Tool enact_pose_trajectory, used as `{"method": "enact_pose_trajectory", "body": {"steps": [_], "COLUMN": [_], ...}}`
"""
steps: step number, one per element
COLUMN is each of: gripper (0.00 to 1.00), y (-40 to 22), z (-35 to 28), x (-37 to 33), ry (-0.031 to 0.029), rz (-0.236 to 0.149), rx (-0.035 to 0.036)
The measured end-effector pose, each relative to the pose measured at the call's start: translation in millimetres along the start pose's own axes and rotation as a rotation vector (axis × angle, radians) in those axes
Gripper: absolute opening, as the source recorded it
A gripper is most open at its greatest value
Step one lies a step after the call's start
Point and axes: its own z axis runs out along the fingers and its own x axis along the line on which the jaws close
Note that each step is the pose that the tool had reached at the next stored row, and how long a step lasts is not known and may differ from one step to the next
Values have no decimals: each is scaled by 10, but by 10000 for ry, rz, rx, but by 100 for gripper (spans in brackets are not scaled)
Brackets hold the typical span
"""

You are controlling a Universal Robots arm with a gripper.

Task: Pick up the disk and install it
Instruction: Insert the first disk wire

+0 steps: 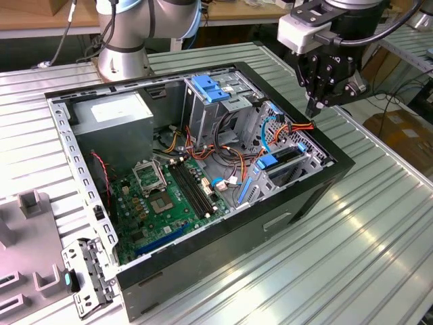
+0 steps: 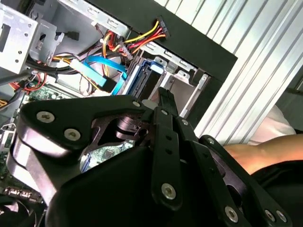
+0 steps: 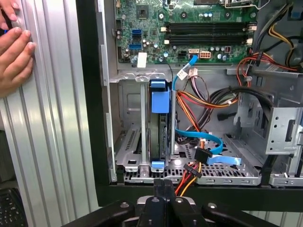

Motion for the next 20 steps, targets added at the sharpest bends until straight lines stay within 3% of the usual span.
{"method": "enact_pose_trajectory", "body": {"steps": [3,6,7,9,11,14,20], "gripper": [11,11,11,11,11,11,11], "y": [-143,-252,-253,-262,-272,-311,-587], "z": [62,112,119,142,156,179,261], "x": [-6,-9,-10,-11,-13,-13,-17], "ry": [10,63,-68,-240,-226,-122,-129], "rz": [2,-112,-560,-1185,-1383,-1529,-1545], "rx": [-12,-27,2,42,51,48,-178]}}
